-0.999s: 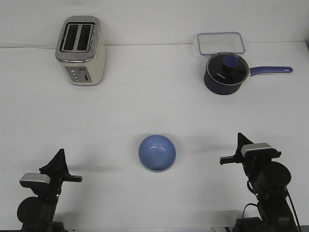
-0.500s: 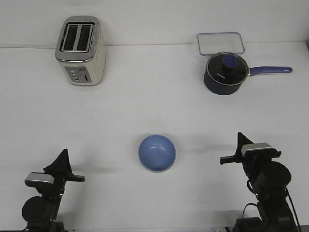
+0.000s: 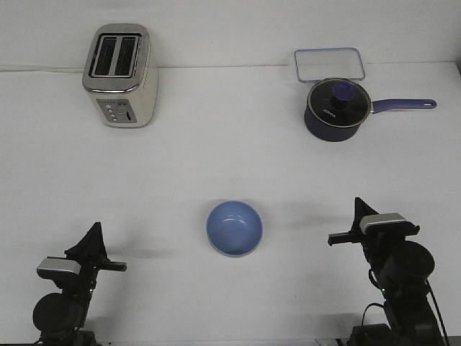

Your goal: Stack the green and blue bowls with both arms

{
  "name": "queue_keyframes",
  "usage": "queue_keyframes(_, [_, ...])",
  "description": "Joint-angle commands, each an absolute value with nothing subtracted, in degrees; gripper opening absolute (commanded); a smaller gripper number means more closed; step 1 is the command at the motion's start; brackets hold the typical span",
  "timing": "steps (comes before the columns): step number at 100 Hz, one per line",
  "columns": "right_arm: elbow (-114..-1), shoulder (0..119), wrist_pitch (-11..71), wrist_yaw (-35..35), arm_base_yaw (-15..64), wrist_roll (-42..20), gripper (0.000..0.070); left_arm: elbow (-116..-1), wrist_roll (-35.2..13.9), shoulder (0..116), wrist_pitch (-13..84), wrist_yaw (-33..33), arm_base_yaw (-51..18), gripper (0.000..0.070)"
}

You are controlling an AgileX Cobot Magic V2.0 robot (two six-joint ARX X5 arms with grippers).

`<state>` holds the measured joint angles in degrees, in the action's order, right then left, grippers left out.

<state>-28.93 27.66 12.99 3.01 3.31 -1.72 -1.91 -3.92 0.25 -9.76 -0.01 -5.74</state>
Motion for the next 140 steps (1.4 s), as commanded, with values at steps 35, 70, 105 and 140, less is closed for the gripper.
queue_keyframes(35, [-23.0,19.2,2.7,2.8,3.0,-1.8,0.0000,-0.8,-3.5,0.2,-10.4,0.0,-5.7,0.0013])
queue_keyframes(70, [-7.2,0.4,-4.7,2.9,2.9,-1.9,0.0000,-0.8,-3.5,0.2,-10.4,0.0,-5.7,0.0013])
queue_keyframes(105, [-0.7,0.1,-9.7,3.0,2.9,-2.1,0.0000,-0.8,-3.5,0.2,-10.4,0.0,-5.7,0.0013])
queue_keyframes(140, [-0.7,0.1,-10.3,3.0,2.9,-2.1,0.0000,-0.8,-3.5,0.2,-10.4,0.0,-5.7,0.0013])
